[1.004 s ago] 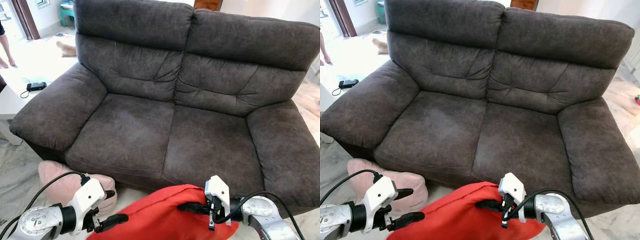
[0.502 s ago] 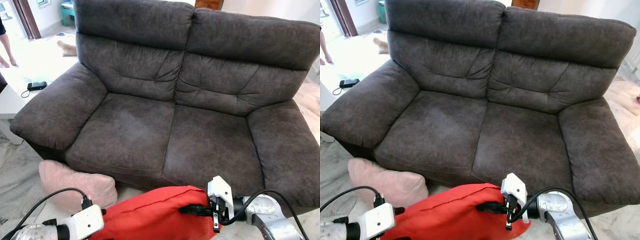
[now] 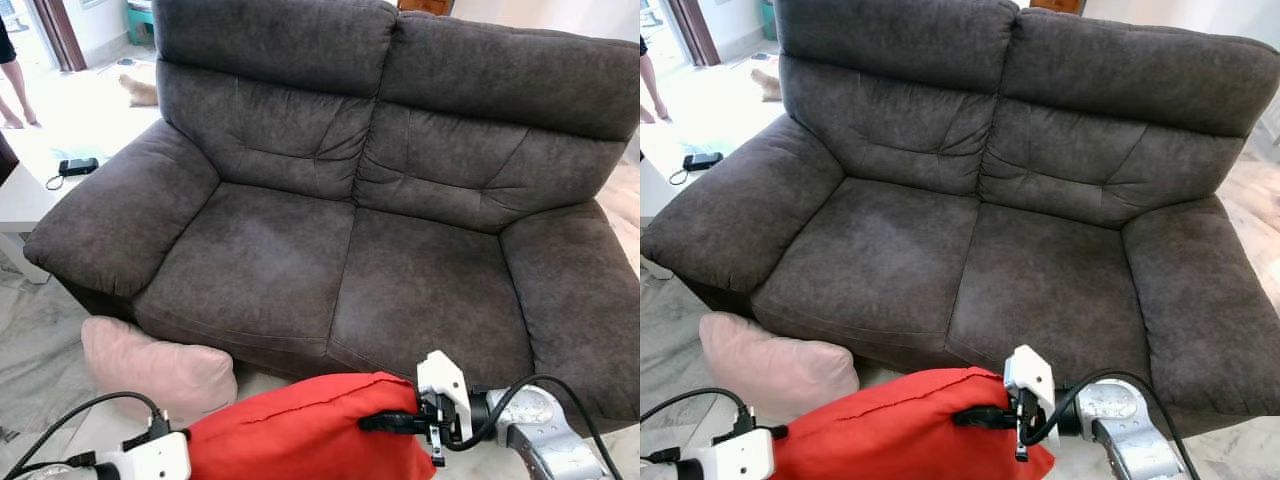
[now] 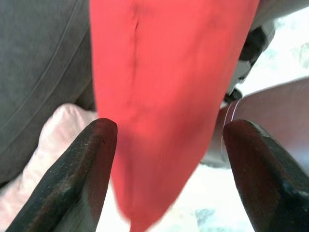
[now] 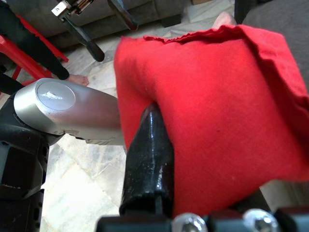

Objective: Move the pillow to the sofa from floor

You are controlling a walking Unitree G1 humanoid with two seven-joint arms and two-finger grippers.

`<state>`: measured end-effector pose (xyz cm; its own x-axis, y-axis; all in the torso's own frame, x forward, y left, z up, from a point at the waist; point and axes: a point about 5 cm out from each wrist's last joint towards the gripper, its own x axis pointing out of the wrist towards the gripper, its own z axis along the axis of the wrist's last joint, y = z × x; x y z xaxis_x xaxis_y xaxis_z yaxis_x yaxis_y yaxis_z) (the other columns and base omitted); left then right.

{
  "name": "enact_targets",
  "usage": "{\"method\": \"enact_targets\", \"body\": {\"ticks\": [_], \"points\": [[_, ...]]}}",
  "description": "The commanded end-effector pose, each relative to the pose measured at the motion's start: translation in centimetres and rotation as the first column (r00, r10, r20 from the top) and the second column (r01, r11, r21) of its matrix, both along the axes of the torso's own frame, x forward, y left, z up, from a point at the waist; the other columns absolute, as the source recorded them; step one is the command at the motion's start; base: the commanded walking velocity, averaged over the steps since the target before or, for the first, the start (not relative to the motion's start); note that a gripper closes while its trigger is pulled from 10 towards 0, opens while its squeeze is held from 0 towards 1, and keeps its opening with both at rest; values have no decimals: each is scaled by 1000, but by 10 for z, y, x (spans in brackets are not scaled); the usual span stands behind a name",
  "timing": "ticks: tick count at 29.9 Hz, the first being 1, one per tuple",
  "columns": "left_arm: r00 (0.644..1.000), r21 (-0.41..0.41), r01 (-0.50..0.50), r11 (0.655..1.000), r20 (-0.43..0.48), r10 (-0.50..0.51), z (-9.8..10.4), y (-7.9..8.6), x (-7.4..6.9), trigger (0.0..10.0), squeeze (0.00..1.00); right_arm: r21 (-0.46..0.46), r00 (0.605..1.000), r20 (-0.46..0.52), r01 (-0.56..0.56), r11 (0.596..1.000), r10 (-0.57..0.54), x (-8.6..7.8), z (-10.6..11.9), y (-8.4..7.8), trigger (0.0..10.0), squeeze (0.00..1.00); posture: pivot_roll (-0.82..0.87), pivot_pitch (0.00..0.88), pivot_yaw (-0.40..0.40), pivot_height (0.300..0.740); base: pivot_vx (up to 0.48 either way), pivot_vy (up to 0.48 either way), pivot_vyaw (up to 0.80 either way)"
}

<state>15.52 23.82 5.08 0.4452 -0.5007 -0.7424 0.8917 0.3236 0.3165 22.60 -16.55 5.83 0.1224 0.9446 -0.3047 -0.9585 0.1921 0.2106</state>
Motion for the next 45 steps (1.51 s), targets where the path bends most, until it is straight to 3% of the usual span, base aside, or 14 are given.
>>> {"method": "enact_targets", "body": {"ticks": [1,16,34,40,45], "points": [[1000,20,4,1000,-5,-4,-7,2,-2,10000,0,69,996,84,-26,997,20,9,21,1,10000,0,84,70,-100,740,0,0,0],[998,9,-49,999,41,48,-23,6,9,10000,0,83,996,78,-40,996,34,6,25,0,10000,0,72,69,-106,740,0,0,0],[994,-7,-59,998,-93,58,-51,8,1,10000,0,95,996,80,-38,995,31,7,28,-1,10000,0,57,71,-114,740,0,0,0],[996,-81,-66,994,-65,61,-41,1,5,10000,0,94,997,76,-34,995,27,7,27,-1,10000,0,62,73,-116,740,0,0,0],[995,-45,-46,998,-86,42,-45,3,2,10000,0,97,997,77,-39,995,32,7,27,2,10000,0,60,72,-115,740,0,0,0]]}}
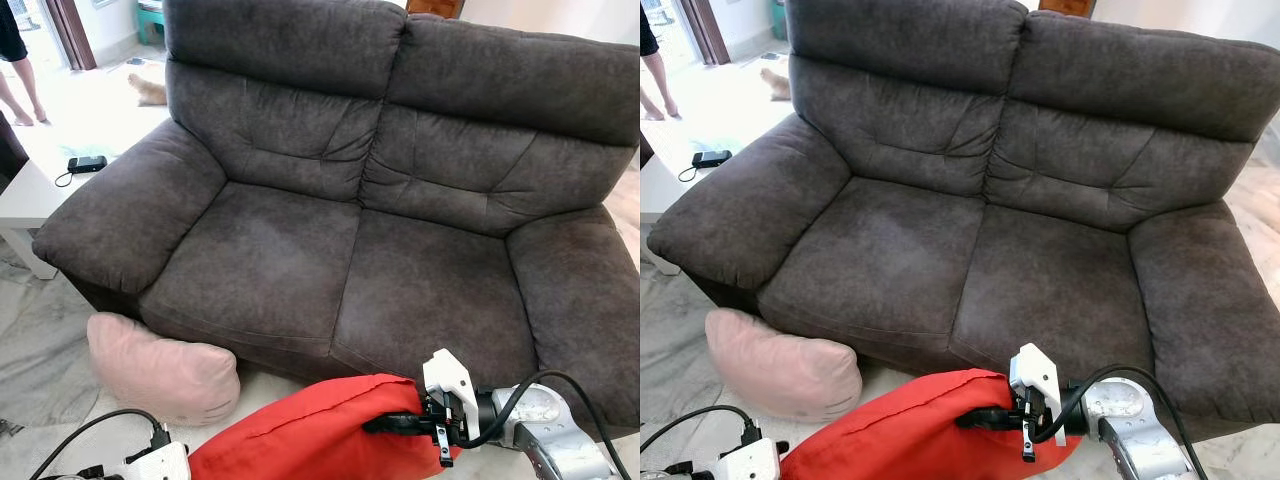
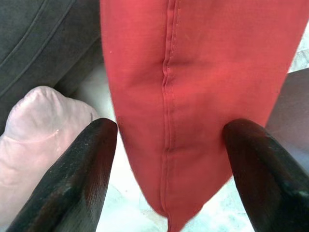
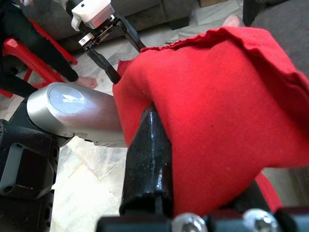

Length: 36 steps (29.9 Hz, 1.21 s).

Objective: Move the pillow to the sofa from floor

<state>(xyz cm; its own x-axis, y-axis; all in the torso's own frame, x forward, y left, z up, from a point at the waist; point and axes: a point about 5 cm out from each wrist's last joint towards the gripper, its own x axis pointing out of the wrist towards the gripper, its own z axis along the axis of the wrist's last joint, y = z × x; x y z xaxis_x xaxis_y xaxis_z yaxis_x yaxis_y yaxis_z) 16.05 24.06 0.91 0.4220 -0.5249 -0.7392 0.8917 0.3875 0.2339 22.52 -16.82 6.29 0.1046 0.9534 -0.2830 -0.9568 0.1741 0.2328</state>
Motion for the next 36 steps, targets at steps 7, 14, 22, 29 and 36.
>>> {"method": "enact_targets", "body": {"ticks": [7,14,22,29,36], "points": [[1000,25,-1,1000,-25,2,-10,2,-2,10000,0,70,995,95,-28,997,21,8,23,4,10000,0,57,71,-117,740,0,0,0],[999,31,-21,999,-38,22,-17,0,-4,10000,0,71,995,95,-28,997,21,7,24,3,10000,0,52,71,-118,740,0,0,0],[997,14,-47,999,-68,48,-27,-3,-7,0,0,71,995,96,-25,997,18,8,24,3,10000,0,45,72,-124,740,0,0,0],[995,0,-61,998,-73,61,-31,-6,-6,0,0,68,995,96,-26,997,19,8,26,2,10000,0,41,72,-126,740,0,0,0],[995,-5,-64,998,-73,63,-33,-7,-6,0,0,67,995,97,-25,997,18,8,26,1,10000,0,41,73,-128,740,0,0,0]]}}
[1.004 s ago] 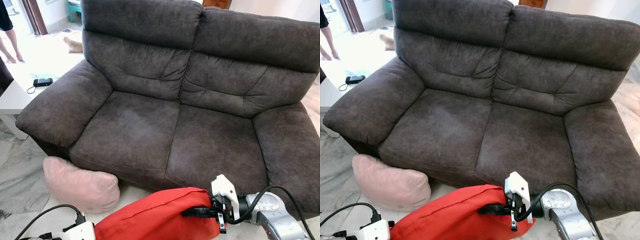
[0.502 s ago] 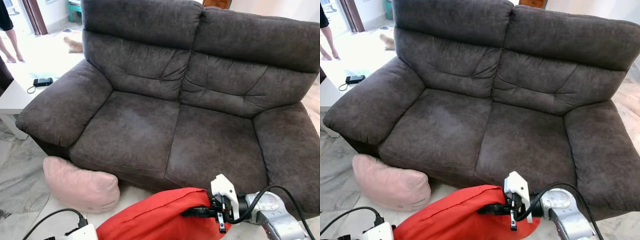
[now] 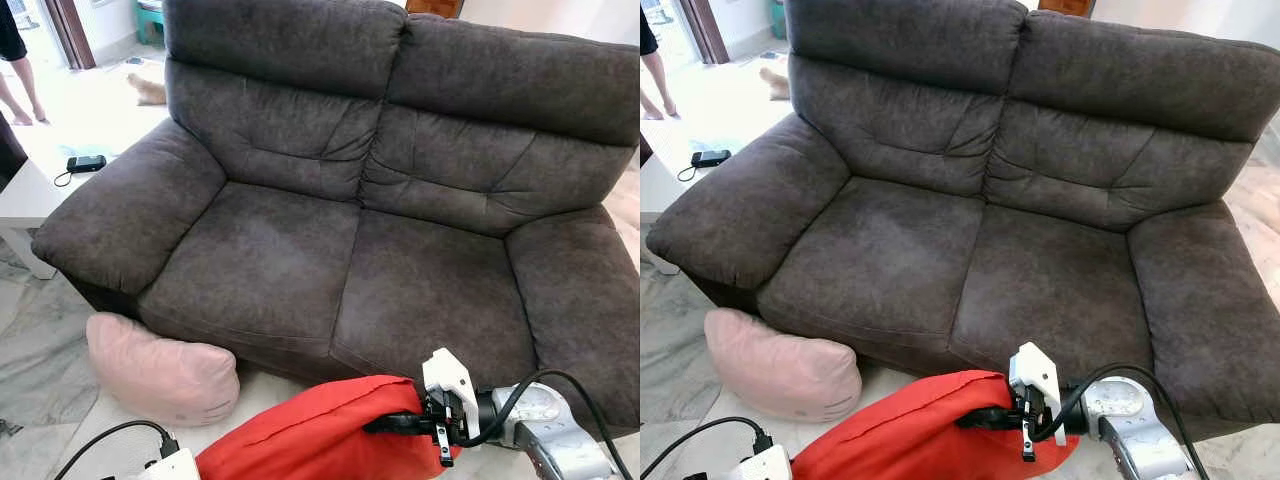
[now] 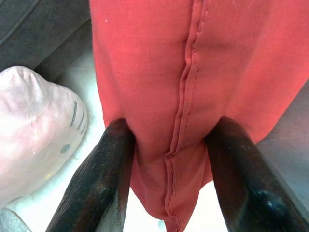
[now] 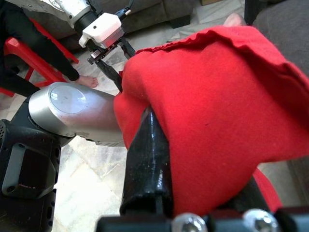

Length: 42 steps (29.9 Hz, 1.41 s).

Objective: Move the pillow to the sofa from floor

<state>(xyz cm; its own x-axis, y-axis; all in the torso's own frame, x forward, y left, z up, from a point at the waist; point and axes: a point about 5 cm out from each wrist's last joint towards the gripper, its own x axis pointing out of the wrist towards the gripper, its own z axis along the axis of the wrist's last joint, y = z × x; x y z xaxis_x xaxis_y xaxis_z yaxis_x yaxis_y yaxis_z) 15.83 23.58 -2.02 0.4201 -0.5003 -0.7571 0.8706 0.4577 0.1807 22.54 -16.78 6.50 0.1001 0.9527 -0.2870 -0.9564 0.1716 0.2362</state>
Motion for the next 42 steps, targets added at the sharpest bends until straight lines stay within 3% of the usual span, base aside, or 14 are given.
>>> {"method": "enact_targets", "body": {"ticks": [1,28,35,40,42], "points": [[1000,2,13,1000,-18,-13,-4,-3,-4,0,0,71,995,101,-21,997,14,8,25,1,10000,0,39,72,-128,740,0,0,0],[1000,-5,-6,1000,11,6,-7,-6,3,0,0,76,995,103,-7,997,-1,9,22,3,10000,0,39,69,-121,740,0,0,0],[998,-43,-36,998,40,38,-3,-10,7,0,0,78,994,106,1,997,-10,9,21,5,10000,0,41,69,-117,740,0,0,0],[986,-85,-97,992,126,107,6,-10,20,0,0,72,989,135,42,997,-51,12,19,6,10000,0,41,68,-114,740,0,0,0],[950,-123,-173,977,241,199,18,-8,36,0,0,58,968,203,136,989,-145,22,19,5,10000,0,43,69,-114,740,0,0,0]]}}
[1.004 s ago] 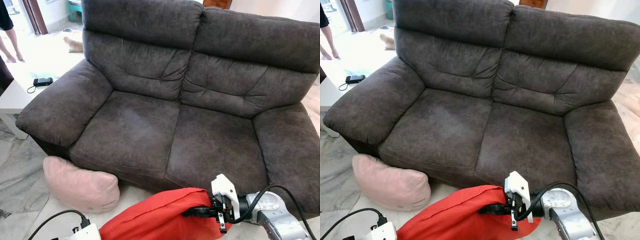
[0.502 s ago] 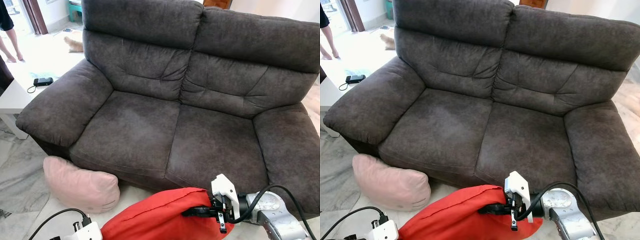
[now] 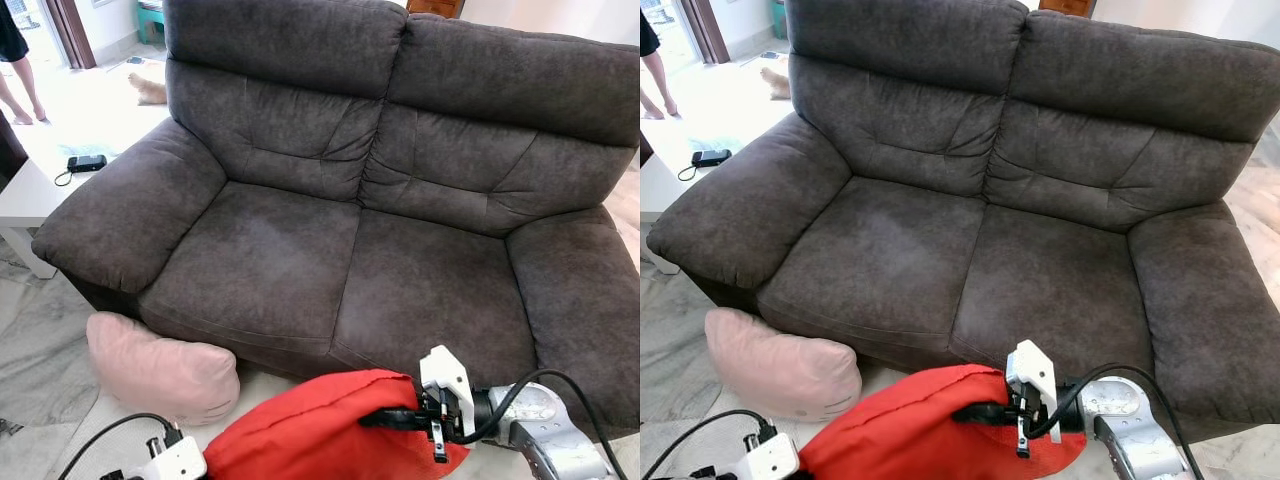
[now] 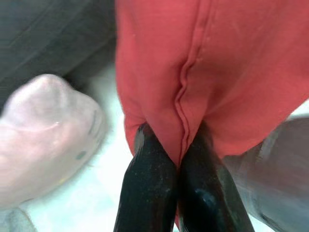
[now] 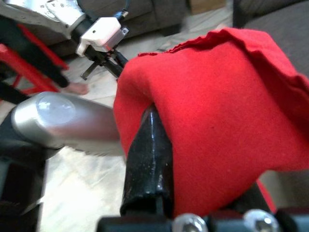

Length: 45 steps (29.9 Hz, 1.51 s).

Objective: Move the pillow to the sofa from floor

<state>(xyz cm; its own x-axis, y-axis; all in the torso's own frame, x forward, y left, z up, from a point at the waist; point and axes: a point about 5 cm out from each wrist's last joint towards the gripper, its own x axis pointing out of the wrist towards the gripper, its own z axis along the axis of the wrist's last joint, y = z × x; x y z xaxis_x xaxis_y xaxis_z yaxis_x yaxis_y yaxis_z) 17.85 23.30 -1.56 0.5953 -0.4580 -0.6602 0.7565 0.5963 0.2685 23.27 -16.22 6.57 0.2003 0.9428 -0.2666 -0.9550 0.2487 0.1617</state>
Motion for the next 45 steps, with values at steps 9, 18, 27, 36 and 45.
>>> {"method": "enact_targets", "body": {"ticks": [9,18,27,36,45], "points": [[817,-326,-218,920,454,354,78,-21,68,10000,0,76,787,375,501,862,-490,54,22,-1,10000,0,48,67,-112,740,0,0,0],[678,-469,-217,856,559,478,114,-47,86,10000,0,201,617,394,666,718,-682,51,20,4,10000,0,42,62,-104,740,0,0,0],[571,-565,-212,797,590,570,140,-71,89,10000,0,254,505,377,750,611,-776,39,17,12,10000,0,48,44,-98,740,0,0,0],[555,-601,-251,759,553,621,138,-84,84,10000,0,288,366,326,840,460,-872,33,13,6,10000,0,50,0,-96,740,0,0,0],[566,-608,-254,753,538,625,137,-98,85,10000,0,294,342,282,859,420,-896,31,12,13,10000,0,65,0,-95,740,0,0,0]]}}
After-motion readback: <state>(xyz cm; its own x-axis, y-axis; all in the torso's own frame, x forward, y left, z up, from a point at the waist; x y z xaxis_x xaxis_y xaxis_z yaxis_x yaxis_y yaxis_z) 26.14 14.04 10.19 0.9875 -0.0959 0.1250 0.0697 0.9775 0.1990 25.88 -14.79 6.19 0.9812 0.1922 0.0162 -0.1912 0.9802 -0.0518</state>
